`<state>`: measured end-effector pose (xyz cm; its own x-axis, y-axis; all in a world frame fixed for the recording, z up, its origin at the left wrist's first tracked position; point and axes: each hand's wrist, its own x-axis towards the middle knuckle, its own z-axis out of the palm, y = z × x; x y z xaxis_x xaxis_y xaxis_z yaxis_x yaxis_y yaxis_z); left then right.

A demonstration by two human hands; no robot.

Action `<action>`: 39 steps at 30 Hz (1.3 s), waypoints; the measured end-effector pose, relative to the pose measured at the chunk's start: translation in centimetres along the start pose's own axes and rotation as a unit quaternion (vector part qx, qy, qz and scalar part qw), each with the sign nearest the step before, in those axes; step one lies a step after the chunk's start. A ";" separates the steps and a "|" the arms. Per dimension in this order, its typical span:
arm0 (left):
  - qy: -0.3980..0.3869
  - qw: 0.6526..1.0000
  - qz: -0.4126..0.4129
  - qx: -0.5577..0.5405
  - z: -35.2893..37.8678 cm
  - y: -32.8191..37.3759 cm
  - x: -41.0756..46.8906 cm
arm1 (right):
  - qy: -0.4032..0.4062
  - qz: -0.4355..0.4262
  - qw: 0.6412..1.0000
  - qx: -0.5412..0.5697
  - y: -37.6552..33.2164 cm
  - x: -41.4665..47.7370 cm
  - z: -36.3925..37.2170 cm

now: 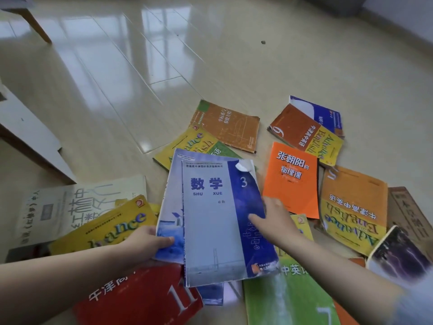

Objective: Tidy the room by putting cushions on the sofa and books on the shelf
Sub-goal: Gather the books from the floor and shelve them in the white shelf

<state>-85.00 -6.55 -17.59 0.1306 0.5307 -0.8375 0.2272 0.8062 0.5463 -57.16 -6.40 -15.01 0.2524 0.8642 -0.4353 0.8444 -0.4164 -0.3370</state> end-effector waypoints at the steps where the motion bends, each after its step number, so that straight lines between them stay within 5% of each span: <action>1: -0.001 1.000 -0.002 0.005 0.0 0.0 0.1 | -0.005 0.038 0.999 -0.010 1.0 0.2 0.0; 3: -0.002 1.000 -0.003 0.010 -0.1 -0.1 0.3 | -0.029 0.074 0.997 0.001 2.1 0.3 0.3; 17: 0.016 0.999 0.041 0.005 0.2 0.3 -0.1 | -0.066 -0.055 0.992 0.089 -1.7 -1.3 3.4; 21: 0.067 0.989 0.094 0.095 0.5 0.4 -0.5 | 0.017 -0.003 0.999 0.037 1.4 -0.4 2.7; 29: 0.024 0.980 0.150 0.130 4.1 0.3 -0.9 | 0.186 0.099 0.975 -0.076 10.1 -0.2 -0.3; 39: 0.062 0.971 0.147 0.180 5.1 0.0 -1.3 | 0.172 0.282 0.941 -0.077 17.9 -1.3 -2.3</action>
<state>-80.24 -8.52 -16.59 0.1284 0.7692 -0.6259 0.5226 0.4839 0.7019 -41.31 -14.30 -18.55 0.7962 0.5699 -0.2030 0.5825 -0.8128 0.0028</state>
